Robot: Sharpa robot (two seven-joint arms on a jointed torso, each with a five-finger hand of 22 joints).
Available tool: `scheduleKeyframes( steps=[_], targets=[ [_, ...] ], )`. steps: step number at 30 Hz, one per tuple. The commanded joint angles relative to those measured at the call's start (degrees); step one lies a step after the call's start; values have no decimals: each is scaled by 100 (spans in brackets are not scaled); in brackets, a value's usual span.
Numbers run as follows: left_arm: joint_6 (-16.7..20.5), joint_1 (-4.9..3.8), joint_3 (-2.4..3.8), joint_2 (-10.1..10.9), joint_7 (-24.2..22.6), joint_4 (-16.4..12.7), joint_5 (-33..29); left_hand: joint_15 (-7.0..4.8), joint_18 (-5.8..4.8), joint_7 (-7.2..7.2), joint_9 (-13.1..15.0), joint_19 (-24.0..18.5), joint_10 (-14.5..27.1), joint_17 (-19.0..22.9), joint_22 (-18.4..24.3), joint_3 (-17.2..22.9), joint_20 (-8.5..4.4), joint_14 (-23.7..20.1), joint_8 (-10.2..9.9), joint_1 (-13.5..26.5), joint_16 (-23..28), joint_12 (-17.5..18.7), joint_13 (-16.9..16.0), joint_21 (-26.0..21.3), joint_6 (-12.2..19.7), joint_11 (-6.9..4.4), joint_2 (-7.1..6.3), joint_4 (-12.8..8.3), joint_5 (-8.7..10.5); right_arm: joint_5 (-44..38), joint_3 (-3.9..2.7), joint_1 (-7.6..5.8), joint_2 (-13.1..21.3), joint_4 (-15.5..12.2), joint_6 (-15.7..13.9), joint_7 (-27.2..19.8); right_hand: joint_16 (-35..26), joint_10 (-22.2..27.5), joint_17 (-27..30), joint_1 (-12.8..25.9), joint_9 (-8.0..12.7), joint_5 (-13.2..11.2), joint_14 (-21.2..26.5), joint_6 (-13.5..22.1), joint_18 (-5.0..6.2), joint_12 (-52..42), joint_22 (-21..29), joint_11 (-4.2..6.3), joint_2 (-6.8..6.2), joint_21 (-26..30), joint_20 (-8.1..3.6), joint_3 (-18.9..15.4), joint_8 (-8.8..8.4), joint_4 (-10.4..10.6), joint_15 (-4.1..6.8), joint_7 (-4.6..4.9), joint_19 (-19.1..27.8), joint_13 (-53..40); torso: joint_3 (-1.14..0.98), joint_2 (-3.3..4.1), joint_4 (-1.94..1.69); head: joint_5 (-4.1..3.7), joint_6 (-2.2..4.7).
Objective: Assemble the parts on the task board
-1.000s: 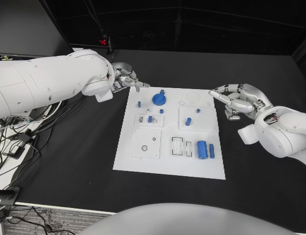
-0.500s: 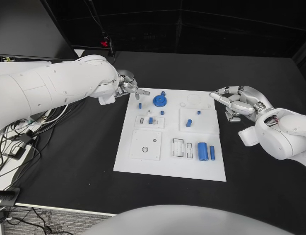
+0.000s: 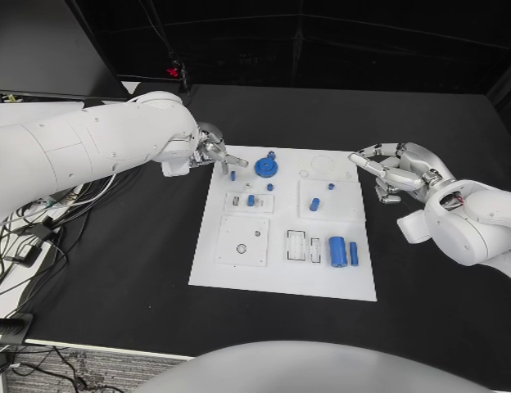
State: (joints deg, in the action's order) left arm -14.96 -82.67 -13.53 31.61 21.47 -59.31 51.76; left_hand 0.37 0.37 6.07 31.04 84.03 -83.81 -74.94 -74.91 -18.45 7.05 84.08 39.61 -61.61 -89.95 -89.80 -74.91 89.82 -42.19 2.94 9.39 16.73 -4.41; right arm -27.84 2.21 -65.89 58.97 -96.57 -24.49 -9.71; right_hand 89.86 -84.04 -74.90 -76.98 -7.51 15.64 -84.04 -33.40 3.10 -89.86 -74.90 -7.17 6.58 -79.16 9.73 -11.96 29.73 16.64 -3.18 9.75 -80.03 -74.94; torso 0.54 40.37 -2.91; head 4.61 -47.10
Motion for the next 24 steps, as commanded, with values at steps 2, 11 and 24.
scheduleKeyframes(
  steps=[2, 11, 24],
  targets=[
    [-94, -6, 4, -14, 167, 9, 53, -28, -37, -1, 0, 597, -619, -1506, -1509, -50, -38, 592, -24, 53, -5, -20, -1509, 18, -43, -19, 14, 0, 29, 1, -2, -4, 1, -5, 20, -45, 14, -596, -1510, -20, -3, 20, -596, 35, 75, -14, -610, -24, 45, 19, 11, -39, 38, -7, -48, 210, 14, -1506, -1, 2, -3, -2, -4],
    [-86, 4, 4, -91, 218, 93, 55, -37, -37, -22, 32, 597, -619, -1506, -1509, 29, -40, 592, -20, -152, -5, -20, -1509, 18, -90, -35, 149, -28, -159, 0, -2, -2, -5, -2, 21, -46, 14, -596, -1510, -26, -2, 26, -596, 42, 75, -14, -609, -25, 46, 21, 11, -41, 45, -7, -48, 211, 14, -1506, 0, 0, 1, -3, -3],
    [-281, 49, 5, -254, 294, 228, 55, -62, -37, -55, 38, 597, -619, -1506, -1509, 112, -60, 592, -108, -590, -5, -20, -1509, 18, -123, -65, 248, -13, -801, 0, -2, -1, -12, -1, 17, -43, 14, -596, -1510, -35, -1, 35, -596, 49, 76, -14, -608, -26, 48, 23, 11, -43, 54, -8, -49, 211, 16, -1506, -4, 4, -1, 0, -11]
  ],
)
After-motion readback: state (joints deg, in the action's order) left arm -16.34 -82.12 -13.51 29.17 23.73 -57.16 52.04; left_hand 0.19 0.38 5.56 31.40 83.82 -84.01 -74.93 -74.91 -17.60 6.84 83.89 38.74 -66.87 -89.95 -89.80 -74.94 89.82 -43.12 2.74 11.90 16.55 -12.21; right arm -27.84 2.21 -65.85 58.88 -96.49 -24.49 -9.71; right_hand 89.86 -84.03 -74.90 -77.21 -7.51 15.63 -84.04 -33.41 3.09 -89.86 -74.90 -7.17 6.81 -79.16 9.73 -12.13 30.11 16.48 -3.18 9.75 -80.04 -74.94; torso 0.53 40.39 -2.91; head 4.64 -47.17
